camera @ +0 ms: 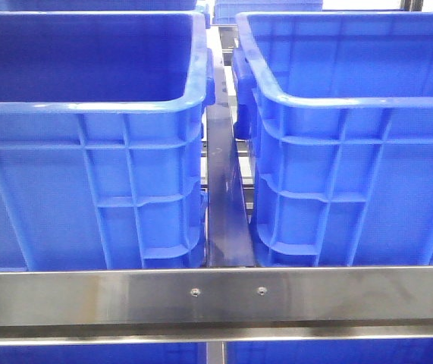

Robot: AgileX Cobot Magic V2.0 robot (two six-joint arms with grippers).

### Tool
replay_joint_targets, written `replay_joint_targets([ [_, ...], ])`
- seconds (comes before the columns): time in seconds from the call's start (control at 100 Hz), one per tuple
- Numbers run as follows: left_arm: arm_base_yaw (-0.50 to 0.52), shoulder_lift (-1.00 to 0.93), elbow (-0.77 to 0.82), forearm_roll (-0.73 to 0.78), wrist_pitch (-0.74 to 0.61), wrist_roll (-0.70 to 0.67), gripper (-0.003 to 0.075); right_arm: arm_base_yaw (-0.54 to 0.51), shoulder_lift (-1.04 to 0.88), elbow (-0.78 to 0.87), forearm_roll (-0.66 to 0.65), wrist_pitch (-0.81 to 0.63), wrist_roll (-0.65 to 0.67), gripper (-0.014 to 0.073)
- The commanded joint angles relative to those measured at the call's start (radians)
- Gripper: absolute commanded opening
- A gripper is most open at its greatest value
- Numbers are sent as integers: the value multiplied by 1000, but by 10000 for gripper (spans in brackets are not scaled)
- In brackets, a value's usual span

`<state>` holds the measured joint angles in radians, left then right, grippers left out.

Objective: Pick red and yellow buttons and place in box
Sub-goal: 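Carry the yellow button with the right gripper over the other bin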

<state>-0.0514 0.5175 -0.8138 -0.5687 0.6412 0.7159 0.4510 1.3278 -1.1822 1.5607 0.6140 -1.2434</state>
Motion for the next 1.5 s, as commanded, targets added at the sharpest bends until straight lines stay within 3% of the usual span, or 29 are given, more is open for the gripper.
replay_joint_targets([
  [0.0,-1,-58,23,22,-132,-104,661,-37,-62,6,63,5,-7,-38],
  [0.32,51,-266,203,313,-189,-467,661,-101,-92,107,62,17,-7,-38],
  [0.63,111,-369,257,314,-192,-488,660,-111,-96,136,38,-80,-7,-38],
  [0.83,111,-369,257,310,-190,-488,647,-191,-96,136,38,-121,-7,-38],
  [0.95,111,-369,257,310,-190,-488,521,-268,-96,136,38,-130,-7,-38],
  [1.21,111,-369,257,310,-190,-488,-22,-459,-91,136,38,-167,-7,-38],
  [1.49,111,-369,257,310,-190,-488,-19,-609,30,136,57,-185,-7,-38],
])
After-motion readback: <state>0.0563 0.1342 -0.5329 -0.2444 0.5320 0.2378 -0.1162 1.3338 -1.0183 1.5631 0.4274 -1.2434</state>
